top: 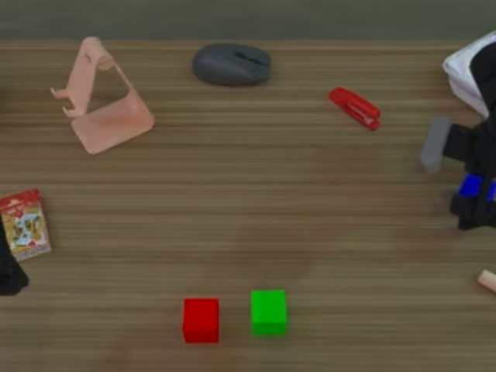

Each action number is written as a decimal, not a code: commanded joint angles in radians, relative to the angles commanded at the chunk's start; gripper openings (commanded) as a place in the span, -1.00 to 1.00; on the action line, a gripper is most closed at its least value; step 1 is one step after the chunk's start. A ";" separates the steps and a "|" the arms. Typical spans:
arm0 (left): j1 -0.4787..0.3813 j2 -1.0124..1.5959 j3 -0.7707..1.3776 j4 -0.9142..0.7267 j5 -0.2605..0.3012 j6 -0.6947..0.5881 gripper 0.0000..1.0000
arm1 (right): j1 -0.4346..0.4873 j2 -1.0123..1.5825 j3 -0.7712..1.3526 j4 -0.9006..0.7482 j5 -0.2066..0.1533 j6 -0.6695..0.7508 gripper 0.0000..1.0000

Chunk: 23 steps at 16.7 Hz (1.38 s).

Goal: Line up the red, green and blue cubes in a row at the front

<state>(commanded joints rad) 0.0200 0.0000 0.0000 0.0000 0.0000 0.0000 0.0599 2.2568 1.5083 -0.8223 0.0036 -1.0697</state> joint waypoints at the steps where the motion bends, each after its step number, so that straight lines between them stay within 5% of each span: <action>1: 0.000 0.000 0.000 0.000 0.000 0.000 1.00 | 0.000 0.000 0.000 0.000 0.000 0.000 0.40; 10: 0.000 0.000 0.000 0.000 0.000 0.000 1.00 | 0.000 0.000 0.000 0.000 0.000 0.000 -0.96; 23: 0.000 0.000 0.000 0.000 0.000 0.000 1.00 | 0.001 -0.046 0.045 -0.087 -0.003 0.006 -1.00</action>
<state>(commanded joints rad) 0.0200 0.0000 0.0000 0.0000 0.0000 0.0000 0.0605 2.2106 1.5537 -0.9093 0.0010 -1.0639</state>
